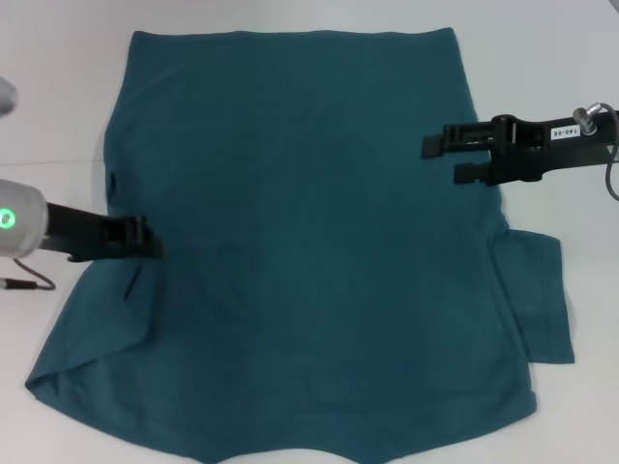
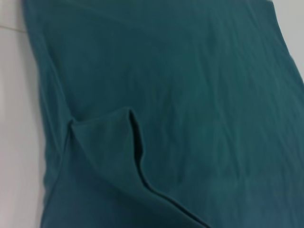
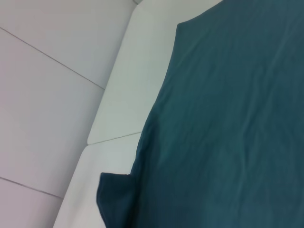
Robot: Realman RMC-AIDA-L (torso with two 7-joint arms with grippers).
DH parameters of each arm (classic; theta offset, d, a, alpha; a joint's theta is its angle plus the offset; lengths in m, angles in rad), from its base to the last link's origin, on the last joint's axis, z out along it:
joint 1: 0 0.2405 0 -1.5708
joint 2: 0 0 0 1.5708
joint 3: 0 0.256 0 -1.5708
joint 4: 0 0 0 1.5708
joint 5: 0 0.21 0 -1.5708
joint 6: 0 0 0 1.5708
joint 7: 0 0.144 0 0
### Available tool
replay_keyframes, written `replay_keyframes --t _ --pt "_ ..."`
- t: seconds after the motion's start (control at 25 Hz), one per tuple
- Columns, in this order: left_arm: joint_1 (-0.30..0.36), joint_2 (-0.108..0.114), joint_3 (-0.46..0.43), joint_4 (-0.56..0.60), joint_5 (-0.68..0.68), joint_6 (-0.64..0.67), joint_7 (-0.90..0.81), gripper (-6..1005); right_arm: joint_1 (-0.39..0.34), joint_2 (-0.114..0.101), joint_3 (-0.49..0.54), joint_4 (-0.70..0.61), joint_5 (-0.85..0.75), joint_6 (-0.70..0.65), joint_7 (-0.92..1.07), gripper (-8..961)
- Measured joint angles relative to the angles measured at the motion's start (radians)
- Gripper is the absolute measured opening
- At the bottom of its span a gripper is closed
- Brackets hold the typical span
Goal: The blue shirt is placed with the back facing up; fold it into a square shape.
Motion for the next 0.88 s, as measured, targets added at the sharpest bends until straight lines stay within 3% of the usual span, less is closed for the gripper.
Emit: replay_keyframes --t 0.32,0.56,0.88 --pt "0.014 -0.014 0.140 -0.008 0.024 -0.101 0.104 20 -0.010 -0.001 0.000 0.008 -0.001 0.007 -0.001 927" --pt "0.020 -0.042 0.148 -0.008 0.054 -0.162 0.104 36 -0.012 -0.003 -0.002 0.014 -0.002 0.010 -0.001 927" --pt "-0.005 -0.031 0.106 -0.017 -0.027 -0.003 0.081 57 -0.012 -0.003 -0.002 0.014 -0.001 0.014 -0.009 928"
